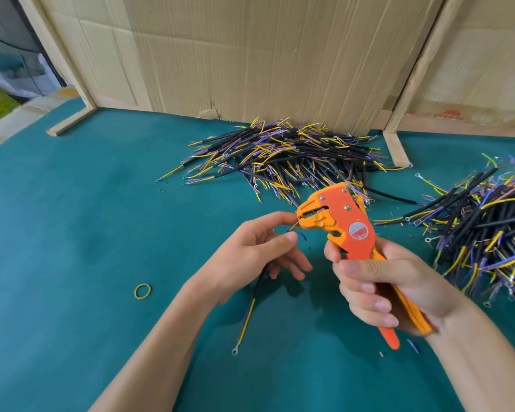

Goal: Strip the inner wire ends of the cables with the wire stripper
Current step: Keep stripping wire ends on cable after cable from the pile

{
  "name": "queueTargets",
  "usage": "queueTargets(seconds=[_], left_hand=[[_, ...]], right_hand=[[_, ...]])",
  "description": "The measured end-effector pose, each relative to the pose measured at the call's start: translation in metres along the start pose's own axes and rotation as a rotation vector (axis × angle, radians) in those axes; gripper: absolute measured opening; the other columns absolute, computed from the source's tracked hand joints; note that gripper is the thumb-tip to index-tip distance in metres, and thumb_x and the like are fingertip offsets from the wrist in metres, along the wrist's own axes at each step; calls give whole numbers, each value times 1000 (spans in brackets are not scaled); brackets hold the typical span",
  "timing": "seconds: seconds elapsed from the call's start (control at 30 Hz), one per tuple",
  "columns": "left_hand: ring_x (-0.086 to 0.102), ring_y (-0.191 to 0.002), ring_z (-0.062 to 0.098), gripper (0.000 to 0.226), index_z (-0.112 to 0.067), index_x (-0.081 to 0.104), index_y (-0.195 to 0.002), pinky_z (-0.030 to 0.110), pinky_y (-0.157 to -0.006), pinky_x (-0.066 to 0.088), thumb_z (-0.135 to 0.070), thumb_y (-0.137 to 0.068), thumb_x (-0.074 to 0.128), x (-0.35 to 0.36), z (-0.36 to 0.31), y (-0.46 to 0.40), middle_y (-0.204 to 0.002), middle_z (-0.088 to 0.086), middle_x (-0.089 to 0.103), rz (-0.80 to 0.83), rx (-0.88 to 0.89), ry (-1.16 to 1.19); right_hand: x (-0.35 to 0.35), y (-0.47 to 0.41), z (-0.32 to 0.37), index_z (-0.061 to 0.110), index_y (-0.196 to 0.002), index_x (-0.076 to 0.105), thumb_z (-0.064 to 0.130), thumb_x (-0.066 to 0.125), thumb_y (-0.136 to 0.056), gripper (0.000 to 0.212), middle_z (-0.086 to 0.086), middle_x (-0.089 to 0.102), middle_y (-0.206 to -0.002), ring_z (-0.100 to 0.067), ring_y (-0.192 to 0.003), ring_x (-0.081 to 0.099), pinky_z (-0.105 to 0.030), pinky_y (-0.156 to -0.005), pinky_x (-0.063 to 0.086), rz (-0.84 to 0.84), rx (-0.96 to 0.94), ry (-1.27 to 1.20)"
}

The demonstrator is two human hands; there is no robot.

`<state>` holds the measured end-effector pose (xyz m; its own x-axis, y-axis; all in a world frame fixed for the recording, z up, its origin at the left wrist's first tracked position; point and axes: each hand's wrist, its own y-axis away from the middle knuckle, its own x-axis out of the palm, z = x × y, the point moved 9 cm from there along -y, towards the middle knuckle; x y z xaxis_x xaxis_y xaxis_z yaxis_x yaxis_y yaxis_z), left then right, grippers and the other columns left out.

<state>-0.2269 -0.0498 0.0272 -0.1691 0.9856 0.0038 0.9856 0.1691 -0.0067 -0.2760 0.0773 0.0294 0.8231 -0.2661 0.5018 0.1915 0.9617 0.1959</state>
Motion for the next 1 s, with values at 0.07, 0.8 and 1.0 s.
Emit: queueTargets(seconds=[0.07, 0.8, 1.0], left_hand=[[71, -72, 27, 21, -24, 59, -122, 24, -55, 42, -26, -103, 50, 4, -1, -1, -90, 16, 76, 1, 31, 42], [42, -42, 13, 22, -4, 58, -116, 20, -41, 27, -22, -104, 52, 0, 8, -5, -68, 5, 64, -281, 46, 180], [42, -46, 14, 24, -5, 70, -109, 32, -49, 27, -24, -100, 58, 2, 8, -5, -74, 9, 66, -234, 49, 314]], right_hand=[[0, -1, -1, 11, -95, 65, 17, 90, -73, 34, -7, 37, -63, -12, -38, 39, -20, -35, 36, 7, 0, -13], [-18, -15, 12, 2, -112, 74, 6, 72, -74, 38, -25, 69, -92, -32, -77, 64, -40, -69, 57, -339, -218, 124], [-4, -23, 5, 6, -97, 76, 6, 71, -76, 22, -17, 63, -86, -32, -75, 62, -44, -70, 56, -261, -183, 87]])
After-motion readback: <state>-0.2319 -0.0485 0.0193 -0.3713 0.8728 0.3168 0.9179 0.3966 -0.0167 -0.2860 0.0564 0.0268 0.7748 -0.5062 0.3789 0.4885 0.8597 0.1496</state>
